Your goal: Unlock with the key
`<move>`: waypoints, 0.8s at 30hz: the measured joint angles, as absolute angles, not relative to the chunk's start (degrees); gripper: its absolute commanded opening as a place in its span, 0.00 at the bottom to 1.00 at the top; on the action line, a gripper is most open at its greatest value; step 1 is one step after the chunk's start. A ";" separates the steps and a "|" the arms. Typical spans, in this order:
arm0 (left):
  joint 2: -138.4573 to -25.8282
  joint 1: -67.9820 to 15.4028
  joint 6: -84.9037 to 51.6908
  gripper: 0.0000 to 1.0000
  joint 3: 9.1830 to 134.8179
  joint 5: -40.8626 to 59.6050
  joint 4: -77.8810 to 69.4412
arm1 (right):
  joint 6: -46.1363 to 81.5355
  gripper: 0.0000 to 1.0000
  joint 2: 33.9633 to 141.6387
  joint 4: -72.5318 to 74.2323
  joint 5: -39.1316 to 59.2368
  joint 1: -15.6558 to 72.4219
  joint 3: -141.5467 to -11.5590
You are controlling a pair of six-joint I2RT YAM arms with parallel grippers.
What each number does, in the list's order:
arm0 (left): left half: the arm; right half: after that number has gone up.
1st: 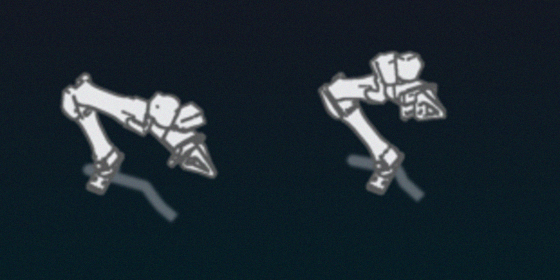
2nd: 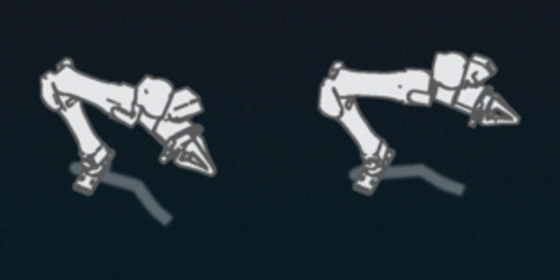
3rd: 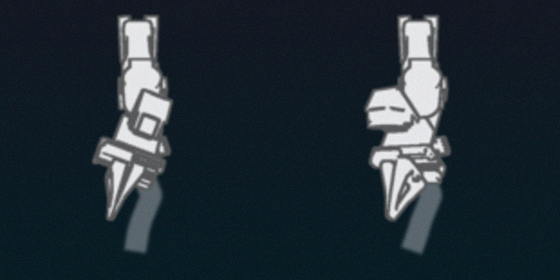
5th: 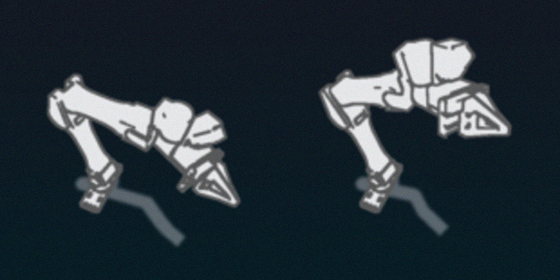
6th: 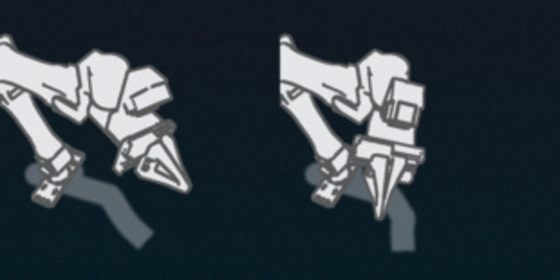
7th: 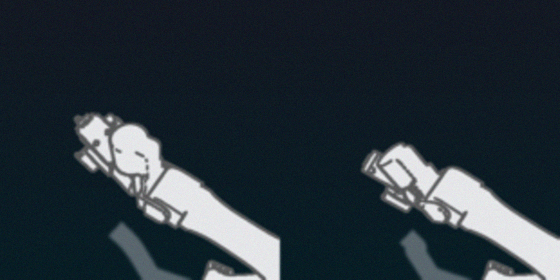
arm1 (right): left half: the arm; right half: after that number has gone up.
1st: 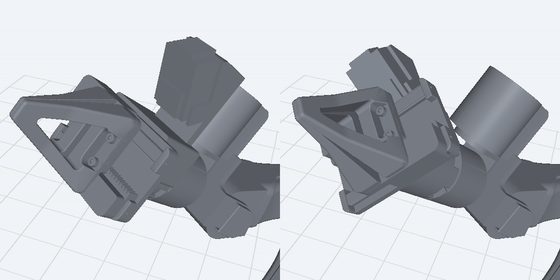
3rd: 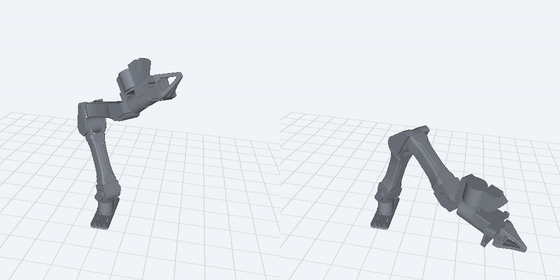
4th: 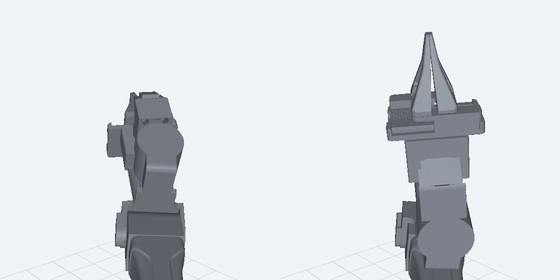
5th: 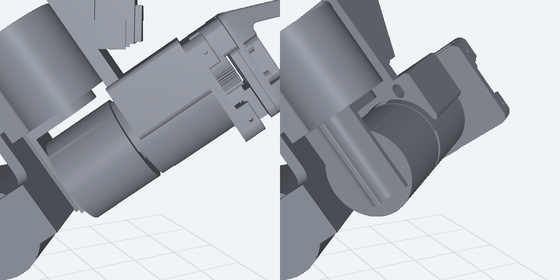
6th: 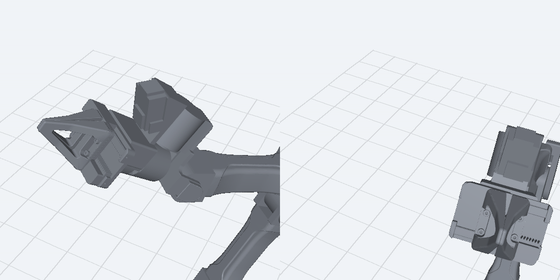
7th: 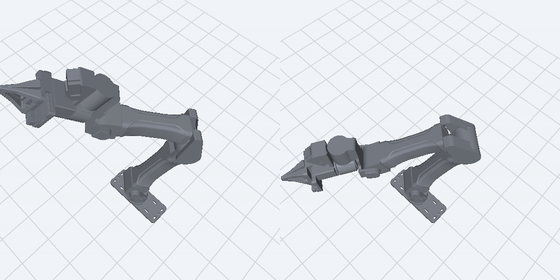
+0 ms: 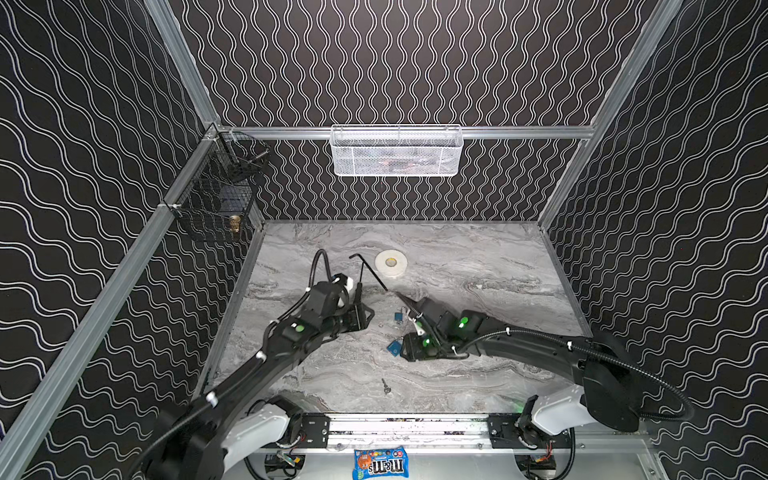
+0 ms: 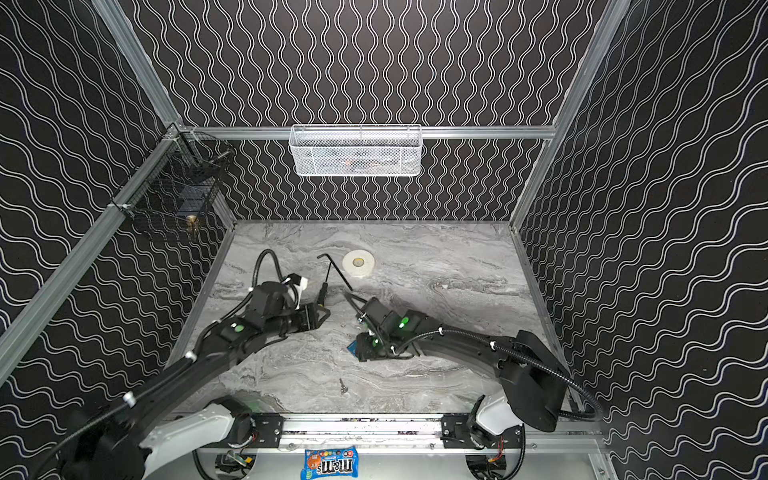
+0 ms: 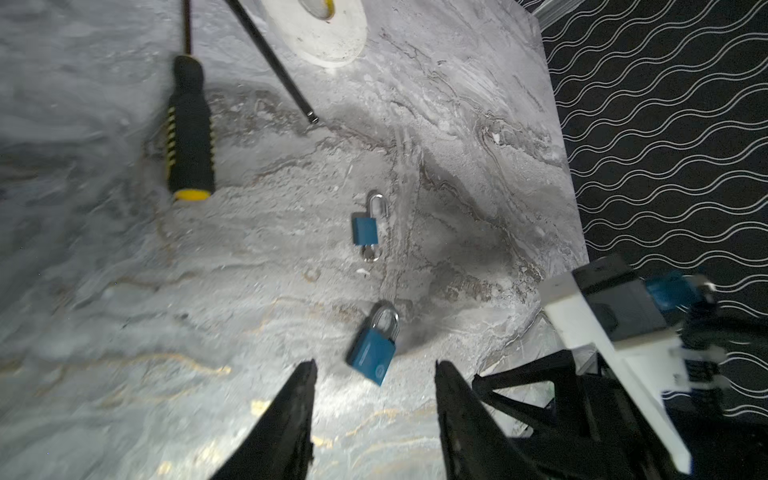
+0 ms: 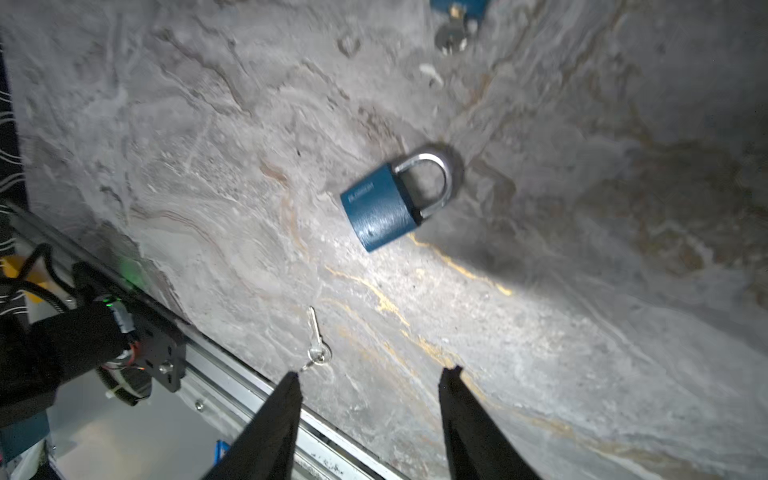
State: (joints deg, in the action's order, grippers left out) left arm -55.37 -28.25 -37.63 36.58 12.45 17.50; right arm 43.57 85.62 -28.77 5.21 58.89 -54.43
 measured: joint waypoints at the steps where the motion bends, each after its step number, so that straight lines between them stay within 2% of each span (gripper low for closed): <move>1: -53.04 -28.16 -37.95 0.50 35.66 11.55 19.53 | 45.04 0.52 86.32 -28.75 4.14 60.73 -54.33; 11: -37.10 -28.14 -43.59 0.50 31.18 6.20 32.51 | 54.98 0.48 100.82 -31.18 -1.85 73.08 -65.49; 18: -33.93 -28.14 -45.41 0.50 30.94 3.40 37.50 | 57.49 0.38 106.50 -36.03 -5.34 74.85 -70.43; 24: -32.99 -28.14 -45.45 0.50 31.27 2.72 39.46 | 58.04 0.37 109.93 -38.35 -5.45 76.51 -72.12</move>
